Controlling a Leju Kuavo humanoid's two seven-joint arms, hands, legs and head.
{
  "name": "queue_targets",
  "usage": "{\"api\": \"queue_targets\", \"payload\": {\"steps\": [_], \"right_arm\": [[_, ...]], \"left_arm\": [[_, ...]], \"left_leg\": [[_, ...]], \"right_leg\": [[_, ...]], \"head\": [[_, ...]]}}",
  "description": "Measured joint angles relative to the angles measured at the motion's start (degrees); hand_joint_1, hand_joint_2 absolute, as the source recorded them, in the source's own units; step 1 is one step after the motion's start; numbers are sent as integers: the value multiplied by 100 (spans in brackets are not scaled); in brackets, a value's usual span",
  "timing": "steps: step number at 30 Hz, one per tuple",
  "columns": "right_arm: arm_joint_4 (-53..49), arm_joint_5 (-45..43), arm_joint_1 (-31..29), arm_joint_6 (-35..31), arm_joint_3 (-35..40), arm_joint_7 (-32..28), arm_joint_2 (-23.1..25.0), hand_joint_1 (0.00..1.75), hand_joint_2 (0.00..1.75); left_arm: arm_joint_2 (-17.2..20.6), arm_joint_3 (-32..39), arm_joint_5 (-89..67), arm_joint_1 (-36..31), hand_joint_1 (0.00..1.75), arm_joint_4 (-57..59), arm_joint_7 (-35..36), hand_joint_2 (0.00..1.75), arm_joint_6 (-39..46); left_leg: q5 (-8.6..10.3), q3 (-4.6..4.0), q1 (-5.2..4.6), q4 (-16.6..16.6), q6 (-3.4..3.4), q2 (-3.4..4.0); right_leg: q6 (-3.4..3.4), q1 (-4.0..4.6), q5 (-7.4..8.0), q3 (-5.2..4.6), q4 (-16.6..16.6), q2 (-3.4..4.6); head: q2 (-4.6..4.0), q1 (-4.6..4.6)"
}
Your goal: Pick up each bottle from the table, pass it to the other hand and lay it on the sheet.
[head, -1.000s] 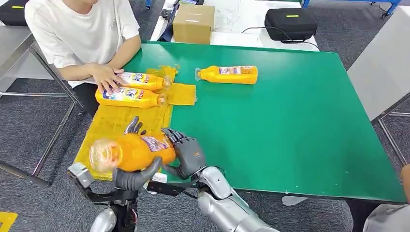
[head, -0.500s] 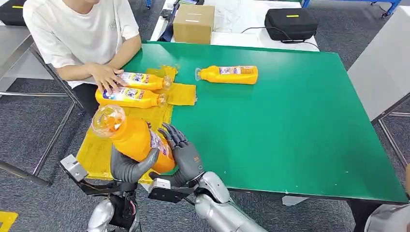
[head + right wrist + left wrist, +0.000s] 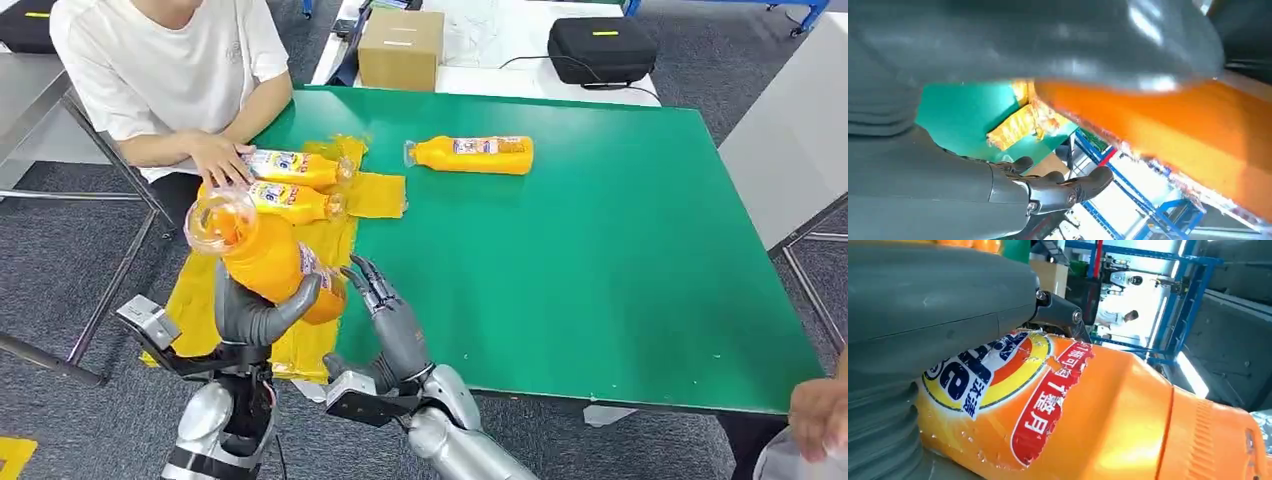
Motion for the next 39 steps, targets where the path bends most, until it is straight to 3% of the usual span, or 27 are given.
{"api": "queue_targets", "payload": {"steps": [9, 16, 24, 33, 39], "right_arm": [[-245, -400, 175, -324, -258, -63, -68, 0, 0], [-984, -833, 568, -522, -752, -81, -258, 0, 0], [-2126, -1126, 1260, -503, -1086, -81, -533, 0, 0], [-2854, -1086, 1559, 120, -1388, -83, -608, 0, 0], [-2854, -1268, 1555, 201, -1412, -83, -603, 0, 0]], "left_arm": [[127, 149, -729, -224, 175, 147, -68, 175, 385], [302, 415, -3240, -509, 175, 696, 114, 175, 1447], [422, 518, -5589, -925, 175, 2113, 659, 175, 2712], [378, 162, -7763, -1814, 175, 4379, 1912, 175, 2688], [382, 63, -7932, -2406, 175, 5548, 2101, 175, 2529]], "left_leg": [[0, 0, 0, 0, 0, 0], [0, 1, 0, 0, 0, -1], [0, 0, -1, 0, 0, -1], [2, 1, -1, 1, 1, 0], [2, 1, -1, 0, 0, -7]], "right_leg": [[0, 0, 0, 0, 0, 0], [0, -1, 0, 1, 0, -1], [0, -1, -1, -2, 0, -1], [1, -1, 3, 1, 0, 1], [1, -1, 2, 7, 3, -4]], "head": [[0, 0], [0, 0], [0, 0], [0, -2], [0, -2]]}}
